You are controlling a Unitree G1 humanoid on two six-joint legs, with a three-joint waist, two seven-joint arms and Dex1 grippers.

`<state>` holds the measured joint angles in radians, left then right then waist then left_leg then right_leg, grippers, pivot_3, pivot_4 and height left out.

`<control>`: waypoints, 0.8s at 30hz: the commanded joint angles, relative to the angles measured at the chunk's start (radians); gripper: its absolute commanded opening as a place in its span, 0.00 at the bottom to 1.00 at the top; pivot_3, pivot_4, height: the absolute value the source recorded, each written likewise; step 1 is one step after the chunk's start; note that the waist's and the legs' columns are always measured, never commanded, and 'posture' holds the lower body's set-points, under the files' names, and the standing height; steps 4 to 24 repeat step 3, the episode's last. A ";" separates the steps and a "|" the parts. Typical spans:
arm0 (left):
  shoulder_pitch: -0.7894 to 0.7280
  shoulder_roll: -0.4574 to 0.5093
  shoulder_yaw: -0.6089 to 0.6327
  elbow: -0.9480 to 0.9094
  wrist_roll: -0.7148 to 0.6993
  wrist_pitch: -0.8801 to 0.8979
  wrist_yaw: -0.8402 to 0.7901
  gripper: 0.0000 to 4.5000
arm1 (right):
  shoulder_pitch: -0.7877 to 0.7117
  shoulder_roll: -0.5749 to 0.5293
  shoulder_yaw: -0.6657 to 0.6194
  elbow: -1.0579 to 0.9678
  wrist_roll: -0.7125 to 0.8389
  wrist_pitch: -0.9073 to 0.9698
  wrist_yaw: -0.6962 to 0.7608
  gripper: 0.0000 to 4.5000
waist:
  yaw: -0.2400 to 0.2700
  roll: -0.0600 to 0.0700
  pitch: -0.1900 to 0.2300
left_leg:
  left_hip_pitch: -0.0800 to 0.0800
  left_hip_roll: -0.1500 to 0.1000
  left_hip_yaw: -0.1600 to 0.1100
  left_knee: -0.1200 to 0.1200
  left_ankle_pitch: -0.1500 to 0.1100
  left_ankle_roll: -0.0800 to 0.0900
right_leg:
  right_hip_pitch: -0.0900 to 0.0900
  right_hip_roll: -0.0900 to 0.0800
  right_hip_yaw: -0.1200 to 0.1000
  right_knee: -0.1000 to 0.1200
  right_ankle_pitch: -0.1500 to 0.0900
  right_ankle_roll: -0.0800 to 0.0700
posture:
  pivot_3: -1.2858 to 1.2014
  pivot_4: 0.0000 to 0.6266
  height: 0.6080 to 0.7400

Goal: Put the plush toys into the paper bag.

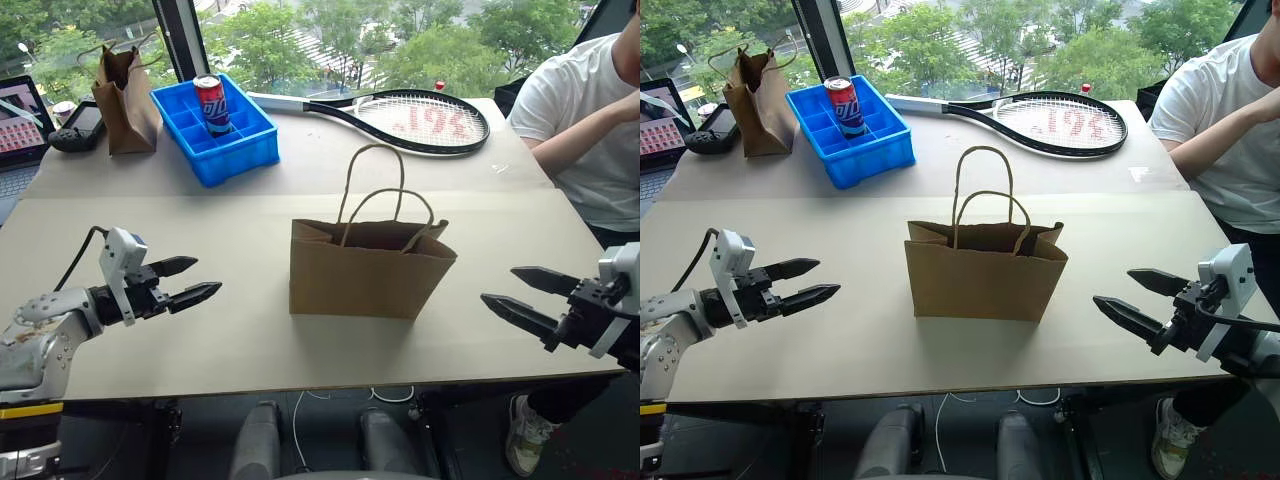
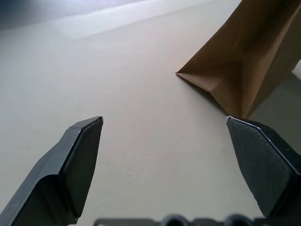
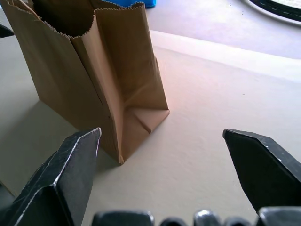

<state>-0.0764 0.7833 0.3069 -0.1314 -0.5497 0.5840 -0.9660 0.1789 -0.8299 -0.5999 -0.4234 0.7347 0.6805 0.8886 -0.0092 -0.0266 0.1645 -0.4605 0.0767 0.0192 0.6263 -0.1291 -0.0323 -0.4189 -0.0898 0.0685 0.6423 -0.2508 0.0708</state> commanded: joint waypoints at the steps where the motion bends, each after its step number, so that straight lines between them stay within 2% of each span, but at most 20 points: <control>1: 0.020 -0.016 0.028 -0.060 -0.019 0.008 0.041 1.00 | -0.022 -0.005 0.019 0.003 -0.016 -0.023 -0.012 0.99 | 0.000 0.000 0.000 | 0.000 0.000 0.000 0.000 0.000 0.000 | 0.000 0.000 0.000 0.000 0.000 0.000 | 0.52 0.24 0.95; 24: 0.035 -0.025 0.010 -0.075 0.007 -0.014 0.059 1.00 | -0.030 -0.009 0.033 0.013 -0.024 -0.027 -0.010 0.99 | -0.002 0.000 0.000 | 0.000 0.000 0.000 0.000 0.000 0.000 | 0.000 0.000 0.000 0.000 0.000 0.000 | 0.52 0.24 0.95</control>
